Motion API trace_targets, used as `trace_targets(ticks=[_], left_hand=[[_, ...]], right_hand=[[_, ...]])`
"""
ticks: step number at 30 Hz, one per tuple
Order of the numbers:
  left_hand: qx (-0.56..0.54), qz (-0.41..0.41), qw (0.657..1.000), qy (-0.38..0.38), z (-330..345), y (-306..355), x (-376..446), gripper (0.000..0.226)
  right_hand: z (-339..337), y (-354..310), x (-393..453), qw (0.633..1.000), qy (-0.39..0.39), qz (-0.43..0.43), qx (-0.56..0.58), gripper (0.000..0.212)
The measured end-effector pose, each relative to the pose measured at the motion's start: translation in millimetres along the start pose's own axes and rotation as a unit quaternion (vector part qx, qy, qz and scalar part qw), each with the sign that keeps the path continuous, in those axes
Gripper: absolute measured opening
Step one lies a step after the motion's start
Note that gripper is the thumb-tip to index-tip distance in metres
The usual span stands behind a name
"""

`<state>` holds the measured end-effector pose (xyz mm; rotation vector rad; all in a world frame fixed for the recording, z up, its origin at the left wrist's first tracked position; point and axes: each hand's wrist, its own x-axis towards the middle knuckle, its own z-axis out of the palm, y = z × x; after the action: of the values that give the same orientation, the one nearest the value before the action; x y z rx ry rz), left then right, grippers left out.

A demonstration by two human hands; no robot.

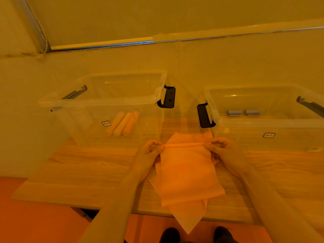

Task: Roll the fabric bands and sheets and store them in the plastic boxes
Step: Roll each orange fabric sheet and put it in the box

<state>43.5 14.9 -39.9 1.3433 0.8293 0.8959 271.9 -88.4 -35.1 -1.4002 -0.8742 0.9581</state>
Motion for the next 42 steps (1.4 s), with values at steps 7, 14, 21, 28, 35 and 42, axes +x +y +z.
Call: trace_targets(ticks=[7,14,21,28,35,42], left_hand=[[-0.05,-0.029,0.998,0.006,-1.4,1.5,-0.7,0.015],[-0.101,-0.056,0.993,0.014,-2.7,1.3,2.1,0.024],[-0.052,-0.038,0.998,0.014,-2.6,-3.0,2.7,0.018],[-0.066,-0.034,0.997,0.006,-3.7,-3.2,2.4,0.015],[0.024,0.0,1.0,-0.014,-0.6,-2.0,2.3,0.008],[-0.021,-0.032,0.999,0.002,-2.0,1.1,1.0,0.017]], right_hand=[[0.2,-1.8,-2.5,0.999,-0.02,0.0,0.033,0.015],[-0.4,-0.9,-0.5,0.999,-0.016,-0.002,0.038,0.022],[0.4,-1.4,-1.5,0.999,-0.021,0.002,0.036,0.016],[-1.8,0.7,0.5,1.0,-0.007,-0.01,-0.011,0.021],[1.2,0.5,1.1,1.0,-0.006,0.003,-0.019,0.01],[0.5,0.1,1.2,1.0,-0.011,0.003,-0.013,0.012]])
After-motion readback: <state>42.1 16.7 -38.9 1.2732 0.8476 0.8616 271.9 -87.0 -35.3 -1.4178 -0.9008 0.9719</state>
